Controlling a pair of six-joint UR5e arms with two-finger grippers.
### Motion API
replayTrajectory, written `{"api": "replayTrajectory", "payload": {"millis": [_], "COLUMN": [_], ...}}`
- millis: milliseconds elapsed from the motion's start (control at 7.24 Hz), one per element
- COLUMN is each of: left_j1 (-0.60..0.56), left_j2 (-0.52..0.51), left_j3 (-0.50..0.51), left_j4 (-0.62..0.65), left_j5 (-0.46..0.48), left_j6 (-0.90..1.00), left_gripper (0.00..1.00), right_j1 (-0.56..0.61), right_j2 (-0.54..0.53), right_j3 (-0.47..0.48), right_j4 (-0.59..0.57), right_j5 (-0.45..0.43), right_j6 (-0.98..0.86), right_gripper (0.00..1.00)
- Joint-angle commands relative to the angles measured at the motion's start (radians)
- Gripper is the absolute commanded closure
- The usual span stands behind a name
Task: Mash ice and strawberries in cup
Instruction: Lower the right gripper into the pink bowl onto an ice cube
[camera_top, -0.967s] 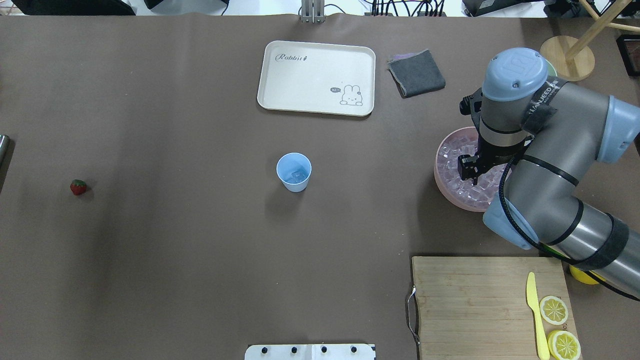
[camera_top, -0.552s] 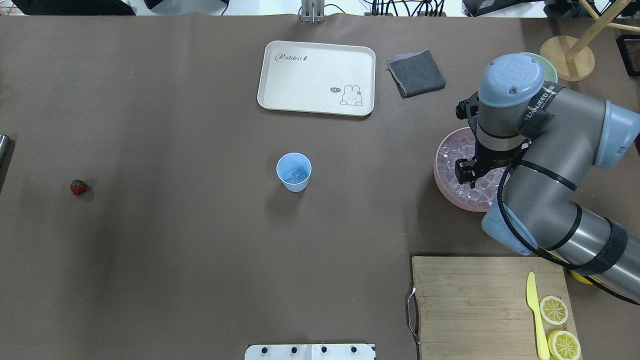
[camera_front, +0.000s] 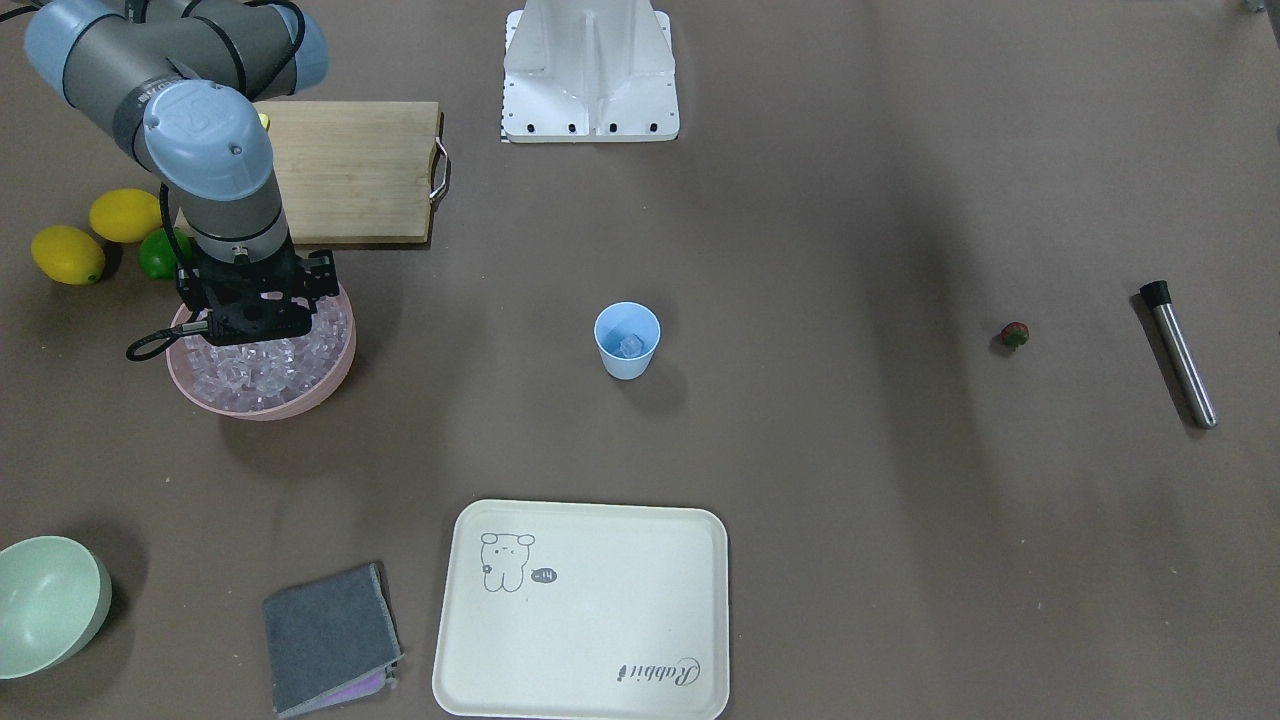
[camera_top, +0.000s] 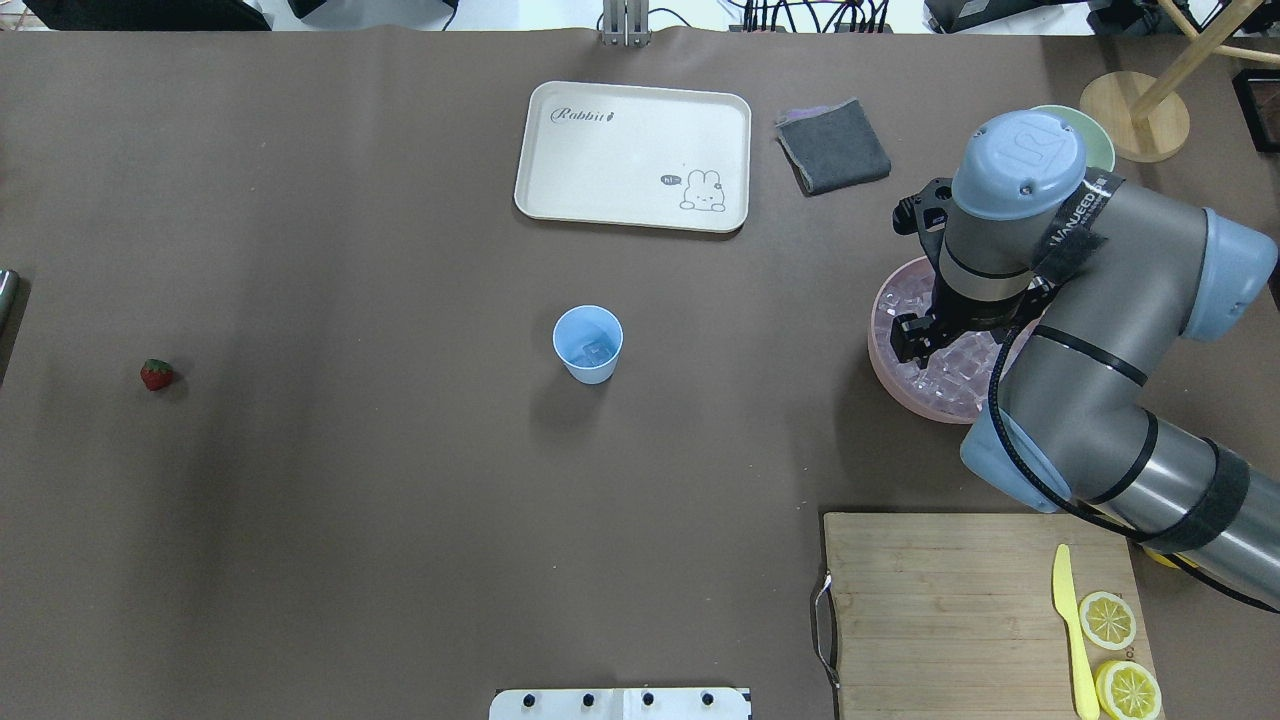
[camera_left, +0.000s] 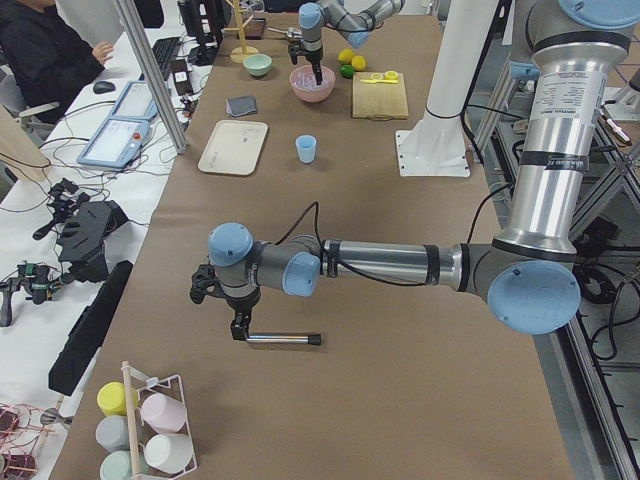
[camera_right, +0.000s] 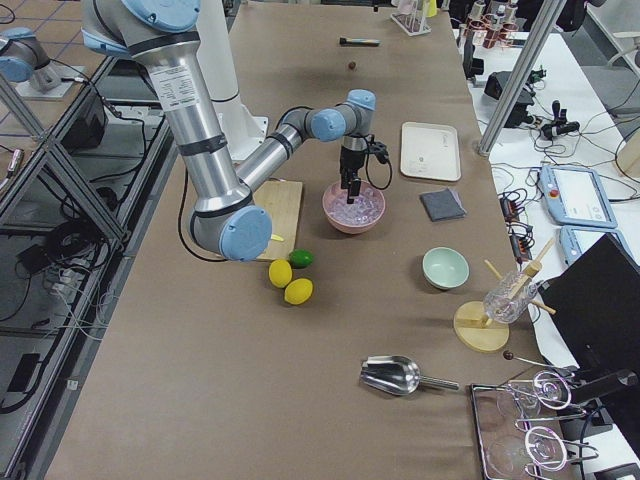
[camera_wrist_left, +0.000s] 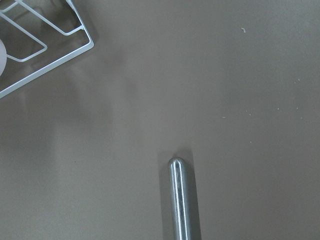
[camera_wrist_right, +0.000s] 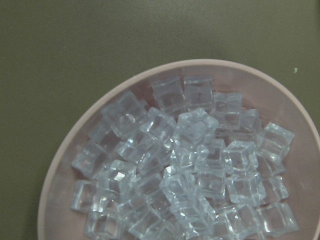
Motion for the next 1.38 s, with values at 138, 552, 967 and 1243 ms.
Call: {"api": "replayTrajectory", "payload": {"millis": [138, 552, 967, 1243], "left_j1": [0.000, 0.000, 0.000, 0.001], "left_j2": [0.005, -0.003, 0.005, 0.002], "left_j3": [-0.006, -0.011, -0.012, -0.012], "left_j4": [0.001, -0.001, -0.001, -0.001], "left_j5": [0.000, -0.003, -0.005, -0.005], "left_j6": [0.000, 0.000, -0.002, -0.002], "left_gripper": [0.02, 0.02, 0.02, 0.02], "right_j1": [0.001, 0.008, 0.011, 0.010], "right_j2": [0.002, 0.000, -0.030, -0.046], "right_j3": [-0.011, -0.008, 0.004, 0.003], "right_j4": [0.006, 0.006, -0.002, -0.011], "right_j5": [-0.011, -0.013, -0.005, -0.003], "right_j6": [-0.007, -0.014, -0.089, -0.097], "right_gripper": [0.13, 0.13, 0.13, 0.13]}}
